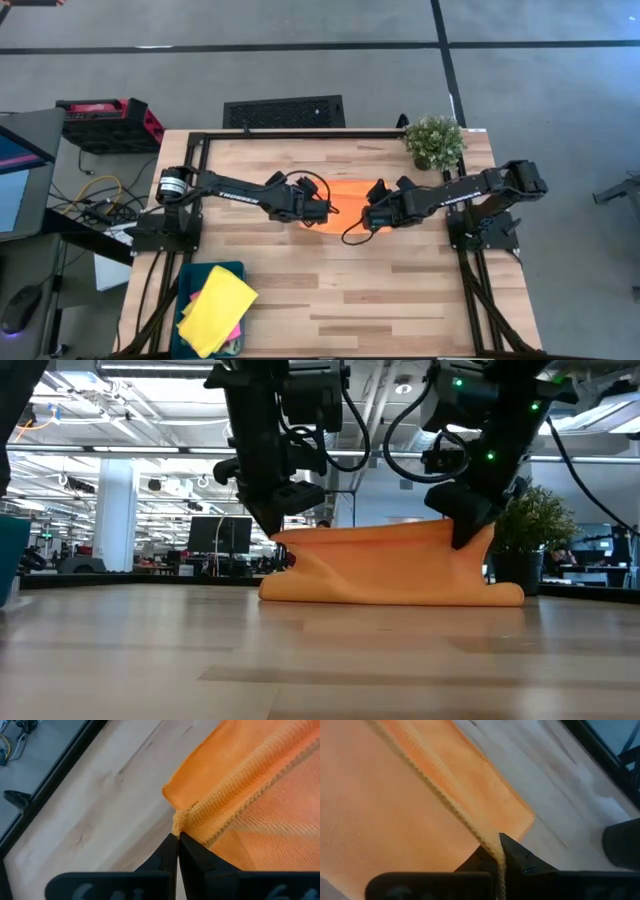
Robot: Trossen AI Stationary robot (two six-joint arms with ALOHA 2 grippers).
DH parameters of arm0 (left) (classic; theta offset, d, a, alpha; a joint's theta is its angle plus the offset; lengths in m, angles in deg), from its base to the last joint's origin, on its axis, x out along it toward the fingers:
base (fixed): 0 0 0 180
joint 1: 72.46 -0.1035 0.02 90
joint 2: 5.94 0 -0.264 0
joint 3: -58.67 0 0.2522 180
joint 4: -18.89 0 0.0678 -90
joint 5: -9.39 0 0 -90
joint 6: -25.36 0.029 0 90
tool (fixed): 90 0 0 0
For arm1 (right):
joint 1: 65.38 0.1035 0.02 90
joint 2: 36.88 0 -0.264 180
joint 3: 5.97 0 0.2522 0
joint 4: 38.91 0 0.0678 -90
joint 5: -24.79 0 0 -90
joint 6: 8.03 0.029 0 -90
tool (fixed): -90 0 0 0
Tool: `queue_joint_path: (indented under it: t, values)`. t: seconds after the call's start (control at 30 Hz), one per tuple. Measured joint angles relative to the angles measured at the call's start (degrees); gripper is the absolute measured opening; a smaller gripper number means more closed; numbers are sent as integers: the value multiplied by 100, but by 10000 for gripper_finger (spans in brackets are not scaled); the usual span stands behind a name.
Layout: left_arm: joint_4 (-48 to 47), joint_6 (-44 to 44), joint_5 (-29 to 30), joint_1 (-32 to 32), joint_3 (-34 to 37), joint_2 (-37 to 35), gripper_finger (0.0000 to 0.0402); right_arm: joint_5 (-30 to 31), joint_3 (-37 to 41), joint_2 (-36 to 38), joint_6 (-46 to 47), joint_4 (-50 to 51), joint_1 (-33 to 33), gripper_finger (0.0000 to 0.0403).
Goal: Fold microfiber towels
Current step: Fold the orange microfiber towel
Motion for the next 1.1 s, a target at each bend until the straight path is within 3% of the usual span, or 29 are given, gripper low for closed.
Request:
queue_joint_path:
  t: [0.17, 0.37, 0.6, 0.8, 1.1]
  values:
    - [-26, 4, 3, -189, 0, 0, 12, -50, 2, 0, 0, -15, -107, 51]
    - [-19, 64, -26, -403, 0, 0, 63, -50, 4, 0, -118, -53, -252, 83]
    - [-19, 302, -77, -572, 0, 0, 131, -35, 4, 2, -228, -116, -385, 151]
    - [-77, 689, -7, -467, 0, -18, 153, -151, -37, 2, -1025, -36, -506, 201]
    - [-804, 596, 469, 564, 0, -436, 151, -888, -280, 7, -2324, 165, 824, 219]
